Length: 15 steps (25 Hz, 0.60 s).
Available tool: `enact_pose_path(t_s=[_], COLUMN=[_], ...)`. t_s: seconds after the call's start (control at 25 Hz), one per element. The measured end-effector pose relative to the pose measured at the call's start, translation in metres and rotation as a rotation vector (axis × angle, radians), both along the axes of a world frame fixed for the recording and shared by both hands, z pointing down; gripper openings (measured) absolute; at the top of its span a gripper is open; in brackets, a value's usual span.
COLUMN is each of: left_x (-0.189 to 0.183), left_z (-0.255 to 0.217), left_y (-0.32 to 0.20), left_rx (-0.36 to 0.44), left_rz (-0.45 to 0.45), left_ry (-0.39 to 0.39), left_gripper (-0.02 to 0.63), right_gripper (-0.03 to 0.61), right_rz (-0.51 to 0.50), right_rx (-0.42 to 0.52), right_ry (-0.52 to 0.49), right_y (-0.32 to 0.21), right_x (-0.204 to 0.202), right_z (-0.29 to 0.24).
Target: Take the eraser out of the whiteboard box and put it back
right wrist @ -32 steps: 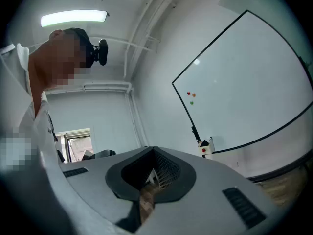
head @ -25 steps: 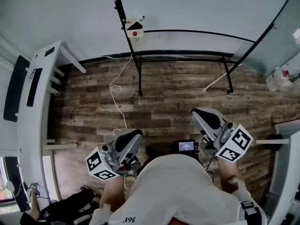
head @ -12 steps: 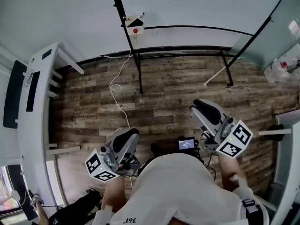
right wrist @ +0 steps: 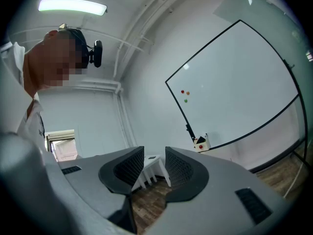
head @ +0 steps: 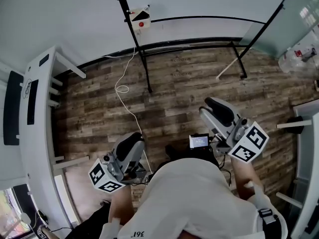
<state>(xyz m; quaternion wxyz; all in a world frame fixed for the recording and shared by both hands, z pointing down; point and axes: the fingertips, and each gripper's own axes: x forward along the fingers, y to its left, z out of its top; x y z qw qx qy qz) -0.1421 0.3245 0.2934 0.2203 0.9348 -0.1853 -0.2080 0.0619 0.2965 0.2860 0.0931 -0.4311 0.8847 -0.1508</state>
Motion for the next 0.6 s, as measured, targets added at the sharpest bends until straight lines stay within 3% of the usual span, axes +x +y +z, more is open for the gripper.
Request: enact_pose_path(t_s=[0.32,0.6], left_x=[0.000,0.003], left_z=[0.007,0.020], left_y=[-0.013,-0.064], left_rx=[-0.021,-0.039], left_rz=[0.002,-0.080], left_ry=[0.005,-0.028], left_gripper=[0.057,0.057], right_gripper=[0.138,0.138], right_rz=[-0.010,-0.091], right_rx=[-0.013,-0.023], right_ry=[0.009,-0.019], right_y=[-0.020,-0.092], right_x=[0.000,0.001], right_z=[0.010,0.028])
